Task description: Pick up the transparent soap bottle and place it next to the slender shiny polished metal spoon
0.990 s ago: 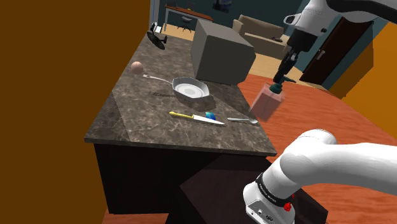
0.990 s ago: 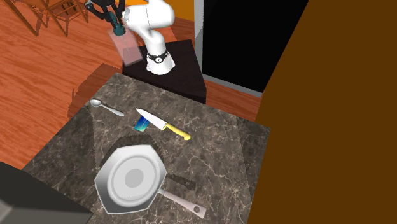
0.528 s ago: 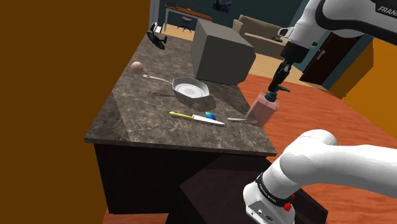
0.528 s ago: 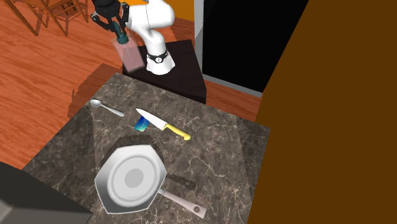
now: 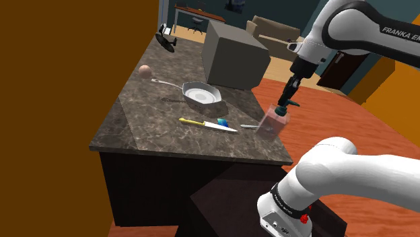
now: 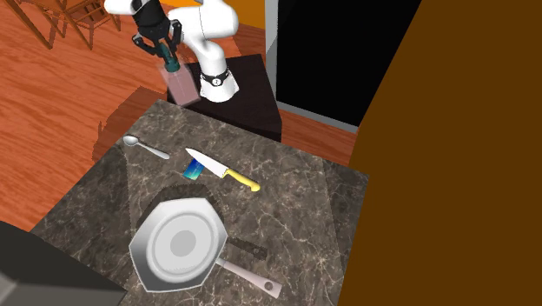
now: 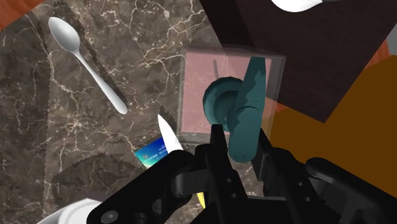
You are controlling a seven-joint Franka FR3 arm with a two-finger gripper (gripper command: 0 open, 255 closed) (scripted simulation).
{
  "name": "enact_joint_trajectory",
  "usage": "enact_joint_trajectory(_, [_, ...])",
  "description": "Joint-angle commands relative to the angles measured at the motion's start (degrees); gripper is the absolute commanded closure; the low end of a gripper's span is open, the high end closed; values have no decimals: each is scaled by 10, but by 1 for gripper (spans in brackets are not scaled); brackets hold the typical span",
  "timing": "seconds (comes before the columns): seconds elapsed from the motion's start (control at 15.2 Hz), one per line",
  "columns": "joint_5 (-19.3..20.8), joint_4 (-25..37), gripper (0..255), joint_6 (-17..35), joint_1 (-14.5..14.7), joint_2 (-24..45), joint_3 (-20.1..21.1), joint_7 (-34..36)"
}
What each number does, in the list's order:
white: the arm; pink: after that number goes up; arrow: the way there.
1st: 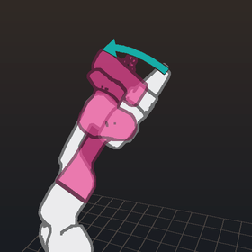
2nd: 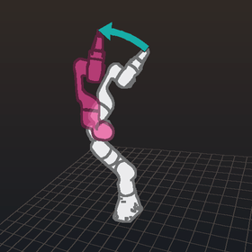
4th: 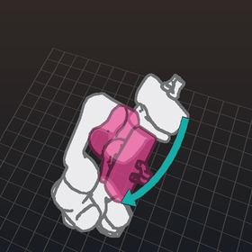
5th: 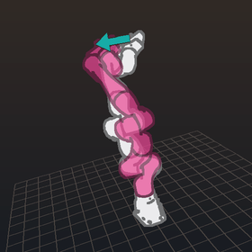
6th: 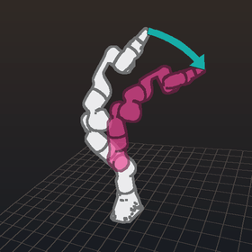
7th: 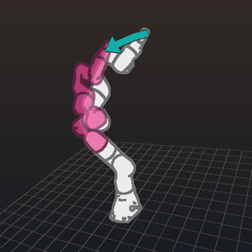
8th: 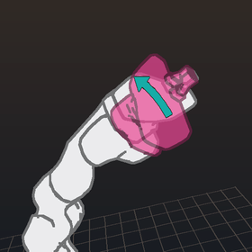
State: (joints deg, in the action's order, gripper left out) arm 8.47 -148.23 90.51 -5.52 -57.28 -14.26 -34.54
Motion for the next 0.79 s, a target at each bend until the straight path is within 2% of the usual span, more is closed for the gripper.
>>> enact_joint_trajectory(0.0, [3, -18, 255, 12, -2, -5, -3, -1])
enact_joint_trajectory(0.73, [21, -105, 255, 90, -12, -15, -20, -3])
